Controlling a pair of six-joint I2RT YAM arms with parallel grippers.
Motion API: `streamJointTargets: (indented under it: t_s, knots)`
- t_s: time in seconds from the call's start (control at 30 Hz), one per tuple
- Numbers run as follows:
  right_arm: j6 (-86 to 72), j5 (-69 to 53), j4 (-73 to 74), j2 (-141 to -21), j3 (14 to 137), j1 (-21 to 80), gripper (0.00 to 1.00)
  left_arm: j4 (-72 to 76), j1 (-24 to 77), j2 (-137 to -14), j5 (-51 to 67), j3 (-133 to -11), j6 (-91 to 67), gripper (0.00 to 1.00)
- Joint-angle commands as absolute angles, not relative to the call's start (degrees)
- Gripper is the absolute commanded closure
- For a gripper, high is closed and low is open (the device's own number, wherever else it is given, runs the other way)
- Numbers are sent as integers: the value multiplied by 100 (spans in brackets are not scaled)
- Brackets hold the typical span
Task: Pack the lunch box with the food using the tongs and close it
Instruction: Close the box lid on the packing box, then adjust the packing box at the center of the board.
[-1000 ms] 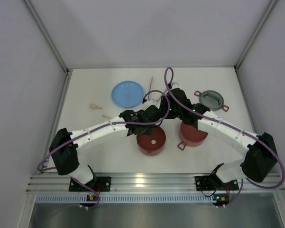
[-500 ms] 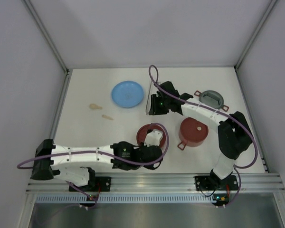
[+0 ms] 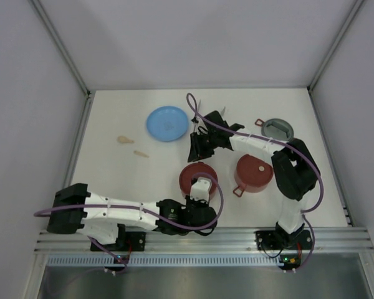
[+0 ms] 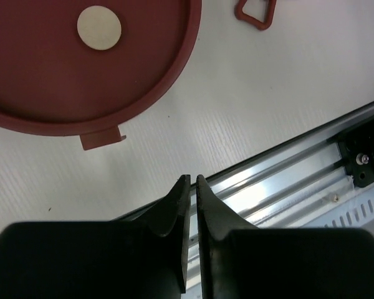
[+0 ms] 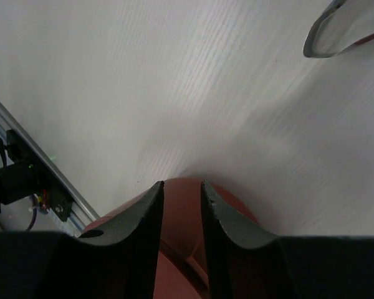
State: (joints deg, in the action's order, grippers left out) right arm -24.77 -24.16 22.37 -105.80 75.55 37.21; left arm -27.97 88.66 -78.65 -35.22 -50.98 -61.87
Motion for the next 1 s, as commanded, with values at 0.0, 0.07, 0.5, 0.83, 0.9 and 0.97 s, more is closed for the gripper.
streamJointTargets:
  t_s: [0.0,0.07,0.5,0.83,0.9,0.97]
  knots:
    - [-2320,-2821,2021,-10582,7778,3682,71,-2171,8754,-8086,-3981,-5001,-6424,88]
    - [-2320,-2813,2013,-10538,7708,3683,71,-2023,8632,-8104,-4060,-4852,-6434,88]
    - [-2285,-2830,1925,-10318,7242,3691,71,-2522,7665,-7260,-4465,-4412,-6250,87]
    - [-2338,-2716,1872,-10292,7198,3735,72,-2443,6293,-6873,-3946,-4613,-5203,87]
    - [-2294,-2471,2021,-10257,7277,3735,72,-2601,6302,-6864,-3885,-4737,-5151,87]
    - [-2250,-2295,2205,-10257,7444,3727,72,-2654,6363,-6751,-3780,-4799,-5107,87]
